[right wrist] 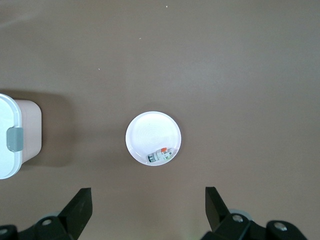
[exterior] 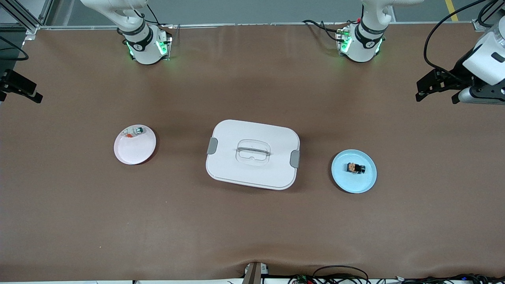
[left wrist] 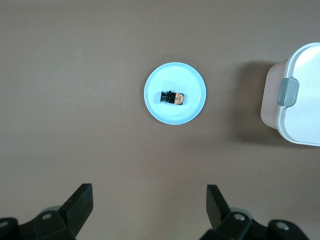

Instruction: Transfer orange switch to right arm and place

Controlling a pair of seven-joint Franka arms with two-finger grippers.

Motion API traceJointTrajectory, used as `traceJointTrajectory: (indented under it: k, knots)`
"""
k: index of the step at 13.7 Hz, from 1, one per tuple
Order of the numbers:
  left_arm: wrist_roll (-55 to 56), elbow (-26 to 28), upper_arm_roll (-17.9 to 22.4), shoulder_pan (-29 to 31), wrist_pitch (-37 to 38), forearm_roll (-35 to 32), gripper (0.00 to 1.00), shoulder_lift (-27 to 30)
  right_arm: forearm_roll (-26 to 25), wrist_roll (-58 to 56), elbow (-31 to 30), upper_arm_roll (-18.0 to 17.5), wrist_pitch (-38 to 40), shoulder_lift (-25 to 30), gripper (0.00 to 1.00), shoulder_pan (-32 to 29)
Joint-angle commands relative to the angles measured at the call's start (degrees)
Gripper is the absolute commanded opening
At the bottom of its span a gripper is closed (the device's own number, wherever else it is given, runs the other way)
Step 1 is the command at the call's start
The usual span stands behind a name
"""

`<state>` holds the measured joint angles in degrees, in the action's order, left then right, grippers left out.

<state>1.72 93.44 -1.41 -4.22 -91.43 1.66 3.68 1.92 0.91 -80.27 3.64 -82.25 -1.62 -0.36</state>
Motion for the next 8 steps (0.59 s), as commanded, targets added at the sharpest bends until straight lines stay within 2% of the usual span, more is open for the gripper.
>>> traceJointTrajectory:
  k: [1,8]
  knots:
    - [-1.2,-0.7,-0.1,0.1,0.9,-1.0,1.00,0.0,-0.3,0.9,-1.6,0.0,-0.4,1.5,1.00,-0.1]
    - [-0.3,-0.1,-0.1,0.2,0.9,-1.0,1.00,-1.0,-0.3,0.9,-1.6,0.0,-0.3,1.5,1.00,-0.2]
